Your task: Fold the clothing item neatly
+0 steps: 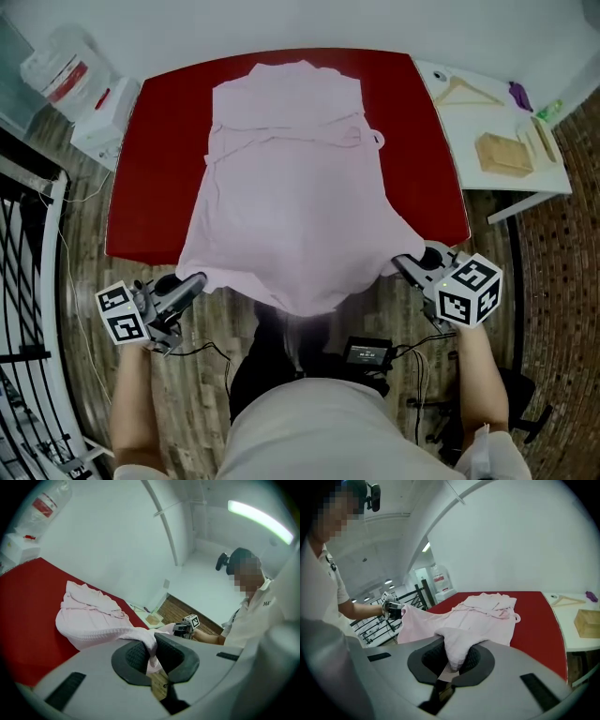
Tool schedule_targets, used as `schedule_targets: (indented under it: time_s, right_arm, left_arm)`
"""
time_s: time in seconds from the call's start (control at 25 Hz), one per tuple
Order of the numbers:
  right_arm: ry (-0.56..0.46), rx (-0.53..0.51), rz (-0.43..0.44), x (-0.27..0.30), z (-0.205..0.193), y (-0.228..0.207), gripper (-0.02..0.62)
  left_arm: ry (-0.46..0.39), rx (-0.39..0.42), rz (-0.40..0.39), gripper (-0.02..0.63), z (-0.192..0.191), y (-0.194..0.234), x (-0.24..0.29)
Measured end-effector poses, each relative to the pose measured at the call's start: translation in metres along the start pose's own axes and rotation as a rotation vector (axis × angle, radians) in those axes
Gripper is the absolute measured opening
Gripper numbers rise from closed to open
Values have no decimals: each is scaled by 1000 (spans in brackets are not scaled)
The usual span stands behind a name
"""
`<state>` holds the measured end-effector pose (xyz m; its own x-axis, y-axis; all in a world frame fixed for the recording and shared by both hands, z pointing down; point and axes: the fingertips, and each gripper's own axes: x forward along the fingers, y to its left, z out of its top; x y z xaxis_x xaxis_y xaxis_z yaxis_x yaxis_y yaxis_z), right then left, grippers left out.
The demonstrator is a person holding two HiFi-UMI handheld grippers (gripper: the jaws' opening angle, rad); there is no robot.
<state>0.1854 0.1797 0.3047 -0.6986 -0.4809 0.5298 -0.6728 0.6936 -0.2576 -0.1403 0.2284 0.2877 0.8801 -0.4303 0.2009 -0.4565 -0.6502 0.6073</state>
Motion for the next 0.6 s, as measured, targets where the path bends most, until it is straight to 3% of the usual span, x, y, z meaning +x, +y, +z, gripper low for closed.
schedule_targets:
  time_s: [0.24, 0.6]
  right_arm:
    - [-31, -54, -40, 3, 45, -10, 20]
    - [-80, -11, -166, 19, 90, -78, 20]
  left_arm:
    - [-28, 90, -71, 15, 55, 0, 4]
    - [-45, 145, -159, 15, 124, 42, 18]
